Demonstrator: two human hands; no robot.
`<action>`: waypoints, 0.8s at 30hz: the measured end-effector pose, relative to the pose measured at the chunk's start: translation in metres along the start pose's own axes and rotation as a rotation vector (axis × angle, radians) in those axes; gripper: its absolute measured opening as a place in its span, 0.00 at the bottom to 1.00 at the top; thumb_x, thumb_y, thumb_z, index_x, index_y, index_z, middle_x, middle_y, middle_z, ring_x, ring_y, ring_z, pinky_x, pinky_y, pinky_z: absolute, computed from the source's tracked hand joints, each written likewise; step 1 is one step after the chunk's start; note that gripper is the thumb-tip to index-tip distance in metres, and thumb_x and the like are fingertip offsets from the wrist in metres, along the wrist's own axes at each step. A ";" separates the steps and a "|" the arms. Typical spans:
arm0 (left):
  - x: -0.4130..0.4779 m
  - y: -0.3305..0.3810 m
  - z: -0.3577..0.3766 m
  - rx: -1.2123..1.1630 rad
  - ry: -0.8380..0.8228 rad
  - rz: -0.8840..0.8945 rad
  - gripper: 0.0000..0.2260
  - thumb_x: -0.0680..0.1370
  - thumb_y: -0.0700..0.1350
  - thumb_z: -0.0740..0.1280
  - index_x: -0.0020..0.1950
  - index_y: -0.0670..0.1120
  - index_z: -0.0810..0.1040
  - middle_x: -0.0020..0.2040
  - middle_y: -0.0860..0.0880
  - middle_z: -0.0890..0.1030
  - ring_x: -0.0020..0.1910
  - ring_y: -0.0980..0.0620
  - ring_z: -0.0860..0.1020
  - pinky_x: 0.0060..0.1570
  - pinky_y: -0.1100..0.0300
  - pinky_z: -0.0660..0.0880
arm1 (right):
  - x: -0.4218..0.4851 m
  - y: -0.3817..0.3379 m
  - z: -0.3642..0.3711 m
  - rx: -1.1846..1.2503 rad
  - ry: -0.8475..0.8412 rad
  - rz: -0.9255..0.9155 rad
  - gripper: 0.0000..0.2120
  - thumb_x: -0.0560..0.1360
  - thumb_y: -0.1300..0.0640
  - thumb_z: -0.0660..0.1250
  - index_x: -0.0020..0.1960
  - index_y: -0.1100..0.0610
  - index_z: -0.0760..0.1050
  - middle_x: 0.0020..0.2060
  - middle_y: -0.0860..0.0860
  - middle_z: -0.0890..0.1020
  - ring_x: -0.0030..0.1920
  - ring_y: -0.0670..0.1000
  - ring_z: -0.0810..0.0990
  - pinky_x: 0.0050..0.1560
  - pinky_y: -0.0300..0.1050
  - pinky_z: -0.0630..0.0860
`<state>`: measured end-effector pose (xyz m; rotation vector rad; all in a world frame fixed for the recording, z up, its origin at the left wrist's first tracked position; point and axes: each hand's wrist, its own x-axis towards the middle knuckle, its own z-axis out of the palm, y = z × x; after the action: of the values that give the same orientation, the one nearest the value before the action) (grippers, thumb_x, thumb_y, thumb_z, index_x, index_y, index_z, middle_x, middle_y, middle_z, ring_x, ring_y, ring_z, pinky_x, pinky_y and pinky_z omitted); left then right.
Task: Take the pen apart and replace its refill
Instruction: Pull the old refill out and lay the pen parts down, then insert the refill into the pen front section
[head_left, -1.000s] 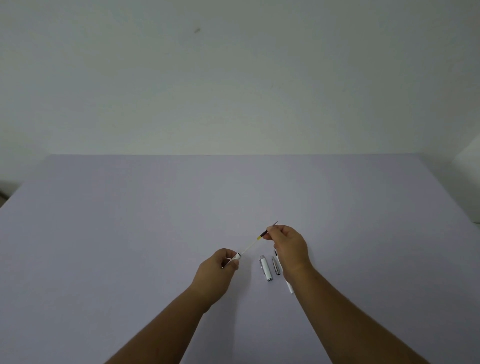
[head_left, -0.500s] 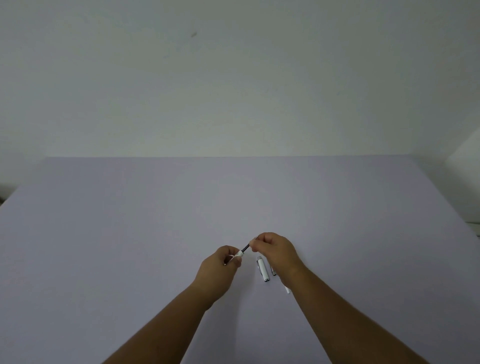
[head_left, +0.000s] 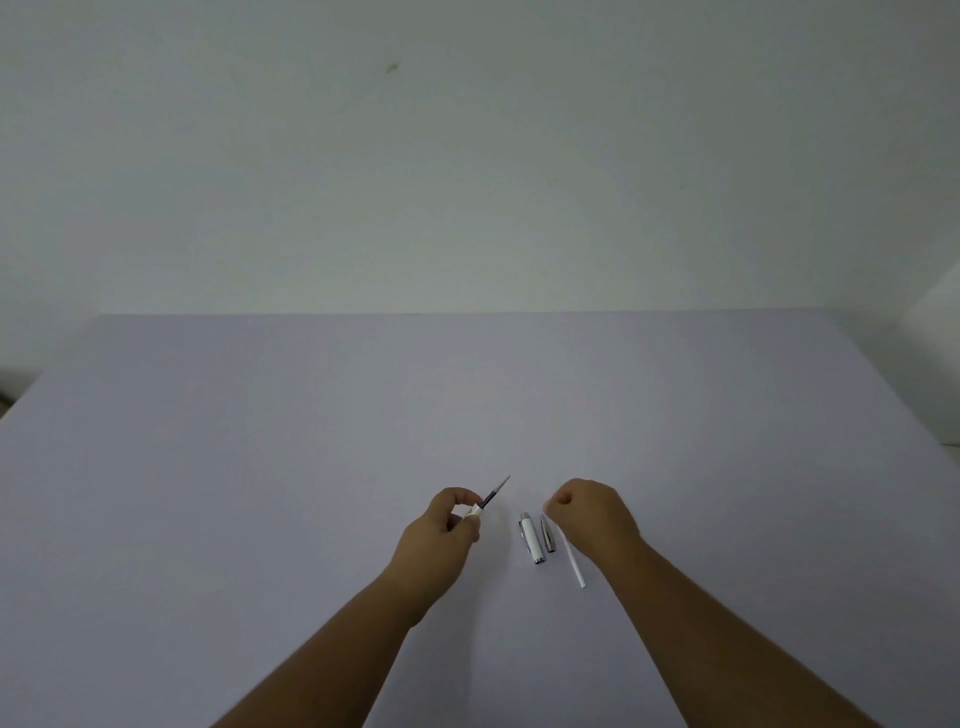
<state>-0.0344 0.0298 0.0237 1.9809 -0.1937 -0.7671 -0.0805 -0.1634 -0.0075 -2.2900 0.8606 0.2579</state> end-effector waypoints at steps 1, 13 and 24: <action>0.000 -0.001 -0.001 -0.009 0.000 -0.003 0.07 0.79 0.48 0.58 0.49 0.59 0.74 0.42 0.53 0.79 0.37 0.54 0.74 0.33 0.67 0.71 | 0.000 0.001 0.004 -0.097 -0.008 0.009 0.11 0.72 0.56 0.62 0.30 0.53 0.67 0.29 0.50 0.73 0.32 0.50 0.70 0.34 0.40 0.66; 0.002 -0.009 -0.009 -0.002 0.022 -0.022 0.07 0.79 0.52 0.60 0.45 0.63 0.75 0.40 0.52 0.79 0.36 0.54 0.74 0.34 0.64 0.72 | 0.000 -0.002 0.023 -0.216 0.039 0.128 0.13 0.72 0.50 0.63 0.32 0.55 0.69 0.35 0.50 0.79 0.39 0.54 0.77 0.35 0.40 0.68; 0.000 0.000 -0.006 0.032 0.024 -0.002 0.08 0.79 0.52 0.59 0.45 0.63 0.74 0.41 0.51 0.80 0.35 0.54 0.75 0.31 0.66 0.73 | -0.017 -0.045 -0.015 0.881 0.065 0.040 0.13 0.72 0.55 0.66 0.30 0.55 0.79 0.28 0.48 0.79 0.29 0.47 0.70 0.32 0.42 0.69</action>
<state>-0.0308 0.0340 0.0255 2.0201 -0.1907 -0.7455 -0.0651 -0.1391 0.0339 -1.4624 0.8312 -0.1637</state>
